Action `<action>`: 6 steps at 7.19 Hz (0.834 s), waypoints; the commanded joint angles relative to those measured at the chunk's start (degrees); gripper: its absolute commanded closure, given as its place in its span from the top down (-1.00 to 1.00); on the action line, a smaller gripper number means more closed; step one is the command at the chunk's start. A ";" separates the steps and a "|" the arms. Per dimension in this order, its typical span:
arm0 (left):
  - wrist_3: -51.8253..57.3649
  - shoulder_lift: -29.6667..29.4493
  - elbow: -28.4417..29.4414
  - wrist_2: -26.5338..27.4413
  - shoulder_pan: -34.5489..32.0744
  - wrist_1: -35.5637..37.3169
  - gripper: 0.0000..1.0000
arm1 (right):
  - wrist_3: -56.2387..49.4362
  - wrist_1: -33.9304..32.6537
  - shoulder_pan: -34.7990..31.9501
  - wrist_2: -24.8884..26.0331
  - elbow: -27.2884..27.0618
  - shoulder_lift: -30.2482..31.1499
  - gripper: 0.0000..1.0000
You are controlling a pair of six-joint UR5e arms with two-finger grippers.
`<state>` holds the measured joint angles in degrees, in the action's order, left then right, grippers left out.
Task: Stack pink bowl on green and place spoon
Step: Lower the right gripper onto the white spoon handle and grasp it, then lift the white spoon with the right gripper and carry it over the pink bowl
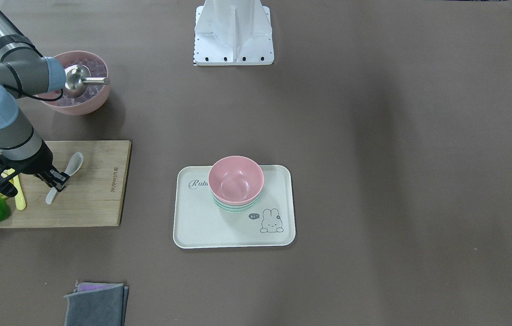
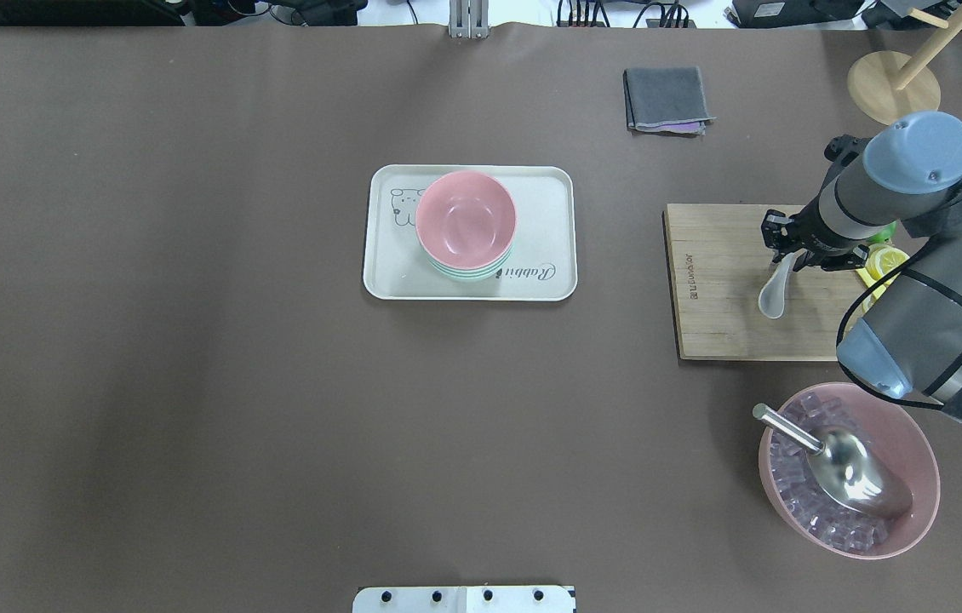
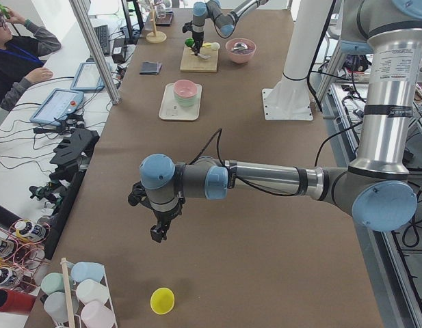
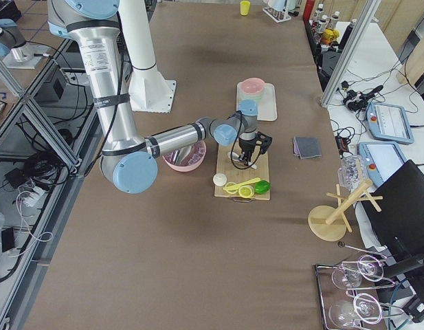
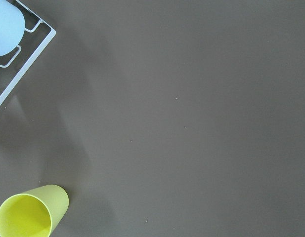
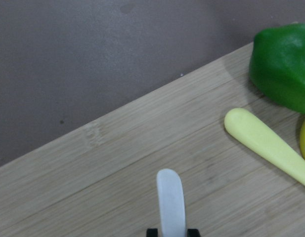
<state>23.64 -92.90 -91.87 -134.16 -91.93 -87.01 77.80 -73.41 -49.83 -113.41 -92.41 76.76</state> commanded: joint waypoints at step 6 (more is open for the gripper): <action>-0.44 0.00 0.03 -0.05 0.08 0.09 0.98 | 11.29 -19.47 1.66 -0.06 -3.48 -20.55 -1.00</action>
<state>23.31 -92.90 -91.88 -134.21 -91.86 -86.92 84.77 -87.96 -49.17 -113.67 -95.99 62.23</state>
